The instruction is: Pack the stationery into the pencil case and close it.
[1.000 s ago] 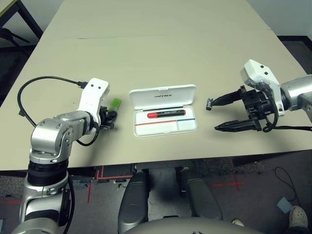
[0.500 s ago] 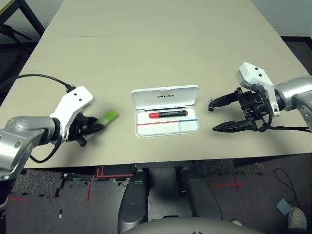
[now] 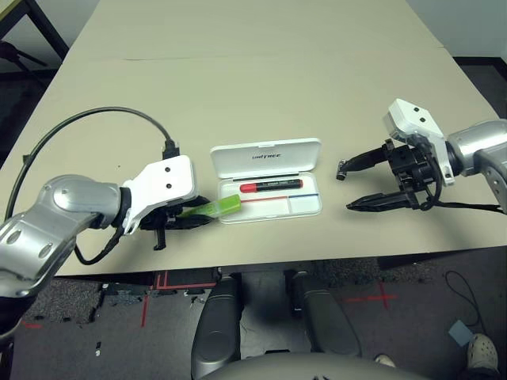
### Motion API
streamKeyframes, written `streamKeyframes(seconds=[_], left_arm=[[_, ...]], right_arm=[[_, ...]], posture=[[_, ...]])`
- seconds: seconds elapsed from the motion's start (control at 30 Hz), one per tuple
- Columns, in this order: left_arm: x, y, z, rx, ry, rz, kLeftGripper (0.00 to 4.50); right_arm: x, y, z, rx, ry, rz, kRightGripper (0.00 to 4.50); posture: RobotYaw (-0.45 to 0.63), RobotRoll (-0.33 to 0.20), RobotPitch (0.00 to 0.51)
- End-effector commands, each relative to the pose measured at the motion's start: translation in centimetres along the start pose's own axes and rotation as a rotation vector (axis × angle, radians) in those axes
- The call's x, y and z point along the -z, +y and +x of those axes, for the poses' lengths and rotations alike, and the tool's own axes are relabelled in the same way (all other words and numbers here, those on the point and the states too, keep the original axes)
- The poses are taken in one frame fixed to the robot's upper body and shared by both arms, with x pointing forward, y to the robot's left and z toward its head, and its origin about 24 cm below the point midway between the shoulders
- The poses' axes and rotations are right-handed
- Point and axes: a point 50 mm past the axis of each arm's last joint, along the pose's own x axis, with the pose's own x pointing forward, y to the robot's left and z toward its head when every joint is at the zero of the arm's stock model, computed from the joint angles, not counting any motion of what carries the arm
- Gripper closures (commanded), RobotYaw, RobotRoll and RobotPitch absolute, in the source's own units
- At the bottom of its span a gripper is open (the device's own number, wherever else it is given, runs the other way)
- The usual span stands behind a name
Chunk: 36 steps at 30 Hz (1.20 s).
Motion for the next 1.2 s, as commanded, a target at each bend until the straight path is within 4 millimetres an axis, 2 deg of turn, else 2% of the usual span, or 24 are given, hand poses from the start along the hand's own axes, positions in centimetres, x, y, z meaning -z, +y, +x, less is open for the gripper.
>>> streamKeyframes(seconds=[0.03,0.2,0.57,0.87,1.2], left_arm=[[-1.2,0.5,1.8,0.046,-0.014,0.069,3.42],[-2.2,0.5,4.1,0.119,-0.027,0.125,3.42],[-1.9,0.9,7.2,0.162,0.006,0.151,3.42],[-1.9,1.3,7.9,0.149,0.004,0.143,3.42],[-2.2,0.8,7.2,0.169,0.009,0.102,3.42]], right_arm=[[0.2,0.0,0.2,-0.012,0.015,0.003,0.0],[0.3,0.0,0.1,-0.008,0.021,0.003,0.0],[0.4,0.3,0.0,0.004,0.028,0.009,0.0],[0.6,0.5,0.0,0.009,0.035,0.016,0.0],[0.7,0.2,0.3,0.012,0.036,0.018,0.0]], posture=[[0.09,0.0,0.216],[0.08,0.0,0.219],[0.05,0.0,0.224],[0.04,0.0,0.231],[0.06,0.0,0.237]])
